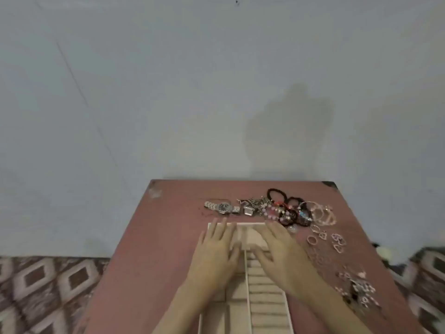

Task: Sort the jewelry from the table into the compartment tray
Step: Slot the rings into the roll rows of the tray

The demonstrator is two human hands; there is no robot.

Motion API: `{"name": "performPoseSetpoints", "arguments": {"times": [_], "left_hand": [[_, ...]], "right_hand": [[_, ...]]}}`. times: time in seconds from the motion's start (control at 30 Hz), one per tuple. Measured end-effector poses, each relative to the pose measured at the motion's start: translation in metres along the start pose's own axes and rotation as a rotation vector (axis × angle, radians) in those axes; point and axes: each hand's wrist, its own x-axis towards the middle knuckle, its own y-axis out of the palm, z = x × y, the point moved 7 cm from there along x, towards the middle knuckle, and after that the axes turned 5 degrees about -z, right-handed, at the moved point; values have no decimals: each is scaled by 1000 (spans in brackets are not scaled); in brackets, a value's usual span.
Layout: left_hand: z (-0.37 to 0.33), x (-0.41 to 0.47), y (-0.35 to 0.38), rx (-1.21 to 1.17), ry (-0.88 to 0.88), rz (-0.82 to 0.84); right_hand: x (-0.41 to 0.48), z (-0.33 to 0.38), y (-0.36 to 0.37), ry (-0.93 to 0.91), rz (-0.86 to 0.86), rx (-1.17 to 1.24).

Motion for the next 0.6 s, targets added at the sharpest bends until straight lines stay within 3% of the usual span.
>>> {"name": "performPoseSetpoints", "arguments": {"times": [0.1,0.23,0.4,0.6], "left_hand": [[6,-21,41,65,3,17],[12,-30,56,246,82,-144],[12,-30,63,333,168,-217],[10,-30,60,329,140,-180]], "right_hand": [[-25,-11,38,12,44,-25],[-36,-25,75,-1,-1,-133],[-35,-27,77,-60,-98,-87],[-35,-22,76,-91,-192,-115]]}}
